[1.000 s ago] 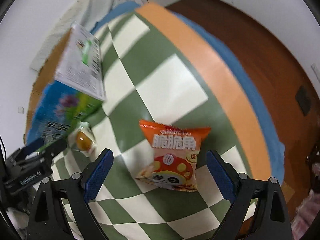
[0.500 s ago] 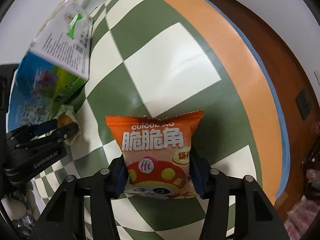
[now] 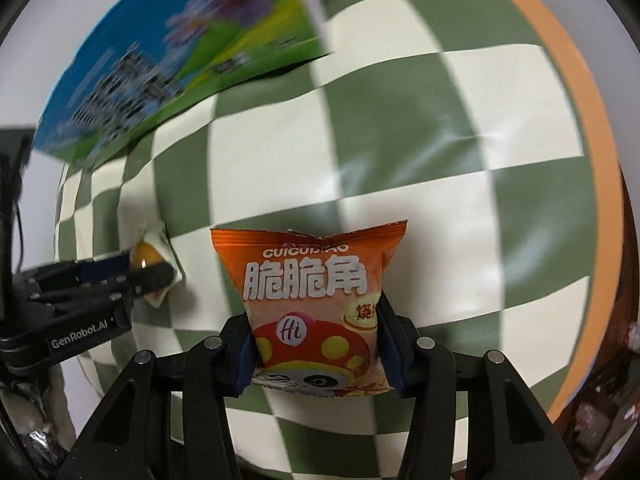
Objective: Organize snacks
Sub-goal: 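Grasp the wrapped egg snack with the left tool while the right tool grasps the orange panda bag, then carry both snacks into the box and open both tools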
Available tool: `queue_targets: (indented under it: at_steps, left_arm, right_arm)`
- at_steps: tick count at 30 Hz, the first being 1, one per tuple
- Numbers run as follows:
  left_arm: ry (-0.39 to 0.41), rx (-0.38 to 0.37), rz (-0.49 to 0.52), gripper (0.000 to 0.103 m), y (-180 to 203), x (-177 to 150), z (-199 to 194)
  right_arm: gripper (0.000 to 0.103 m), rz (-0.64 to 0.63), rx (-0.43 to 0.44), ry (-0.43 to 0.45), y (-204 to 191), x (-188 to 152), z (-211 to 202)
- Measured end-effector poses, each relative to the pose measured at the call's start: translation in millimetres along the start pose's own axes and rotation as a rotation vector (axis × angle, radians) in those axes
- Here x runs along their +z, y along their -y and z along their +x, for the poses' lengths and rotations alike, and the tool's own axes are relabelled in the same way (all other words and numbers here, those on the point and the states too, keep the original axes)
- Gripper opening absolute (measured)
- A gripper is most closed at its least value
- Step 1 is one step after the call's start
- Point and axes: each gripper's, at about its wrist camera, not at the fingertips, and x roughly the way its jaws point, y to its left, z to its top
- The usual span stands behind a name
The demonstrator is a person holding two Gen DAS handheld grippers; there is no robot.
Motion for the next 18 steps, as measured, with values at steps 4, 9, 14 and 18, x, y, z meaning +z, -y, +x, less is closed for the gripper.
queue_targets:
  at_steps: [4, 9, 14, 18]
  left_arm:
    - [-0.042, -0.071, -0.082, 0.047, -28.4, -10.9, 16.8]
    - [-0.053, -0.085, -0.089, 0.048, -32.0, -15.8, 30.2]
    - [-0.048, -0.060, -0.075, 0.048, -24.1, -2.9, 33.7]
    - [-0.044, -0.045, -0.070, 0.046, -25.3, -0.5, 35.2]
  right_arm:
    - [0.053, -0.047, -0.006, -0.019, -23.3, -2.3, 7.1]
    - [0.055, -0.060, -0.023, -0.037, -28.0, -0.4, 25.6]
    - [0.056, -0.061, -0.048, -0.049, -40.3, 8.0, 42.9]
    - [0.057, -0.060, -0.062, -0.049, -32.6, 7.5, 39.6]
